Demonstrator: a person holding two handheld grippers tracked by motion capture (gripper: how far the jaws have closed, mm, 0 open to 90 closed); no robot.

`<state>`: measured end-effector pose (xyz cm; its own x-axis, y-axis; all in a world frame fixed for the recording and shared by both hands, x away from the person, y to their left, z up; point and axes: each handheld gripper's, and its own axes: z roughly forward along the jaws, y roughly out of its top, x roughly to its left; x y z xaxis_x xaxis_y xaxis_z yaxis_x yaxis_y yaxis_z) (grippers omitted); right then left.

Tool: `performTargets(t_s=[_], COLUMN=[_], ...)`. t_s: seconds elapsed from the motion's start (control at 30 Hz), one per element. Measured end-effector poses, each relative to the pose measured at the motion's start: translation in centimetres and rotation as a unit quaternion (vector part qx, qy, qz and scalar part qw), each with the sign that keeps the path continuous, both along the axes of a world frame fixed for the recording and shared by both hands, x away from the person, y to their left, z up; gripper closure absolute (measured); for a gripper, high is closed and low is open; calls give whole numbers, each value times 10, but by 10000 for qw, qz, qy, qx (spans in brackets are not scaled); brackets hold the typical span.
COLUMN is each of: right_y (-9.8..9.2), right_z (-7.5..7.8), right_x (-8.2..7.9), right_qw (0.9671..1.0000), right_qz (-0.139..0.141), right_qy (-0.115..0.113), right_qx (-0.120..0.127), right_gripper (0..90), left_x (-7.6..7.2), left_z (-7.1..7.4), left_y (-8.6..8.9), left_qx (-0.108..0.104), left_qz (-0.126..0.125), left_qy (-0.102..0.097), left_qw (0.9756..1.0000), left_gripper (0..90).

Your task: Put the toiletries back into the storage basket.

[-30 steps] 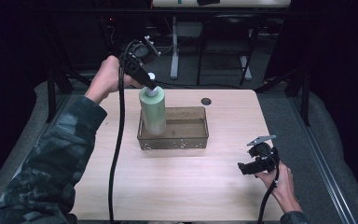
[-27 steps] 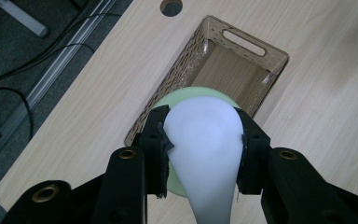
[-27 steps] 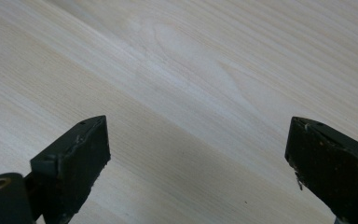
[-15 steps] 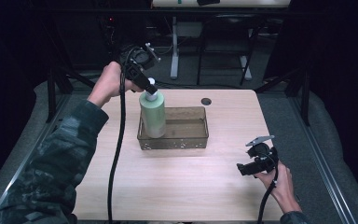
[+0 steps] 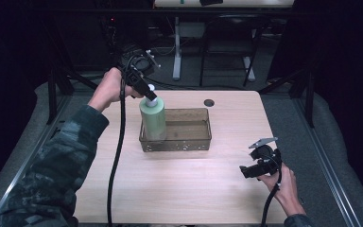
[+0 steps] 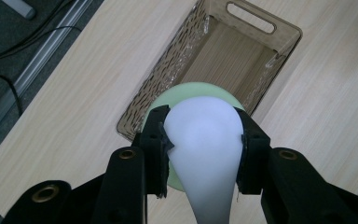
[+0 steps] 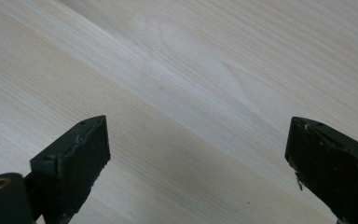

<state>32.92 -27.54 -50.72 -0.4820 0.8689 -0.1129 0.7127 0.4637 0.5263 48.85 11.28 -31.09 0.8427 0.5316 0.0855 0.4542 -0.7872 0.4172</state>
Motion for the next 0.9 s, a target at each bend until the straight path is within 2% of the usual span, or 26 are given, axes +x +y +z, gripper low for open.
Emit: performTargets(t_s=[0.73,0.9], right_y=[-1,-1], right_z=[0,-1], right_x=[0,0], right_qw=[10000,10000], right_qz=[1,11], right_qy=[-4,-4], right_qx=[5,-5], right_gripper=[62,62], left_x=[3,5], left_z=[-18,-20], left_y=[-1,0], left_qx=[293,293], left_qz=[-104,-98], left_qy=[288,322], left_qw=[9991,9990], left_gripper=[630,630])
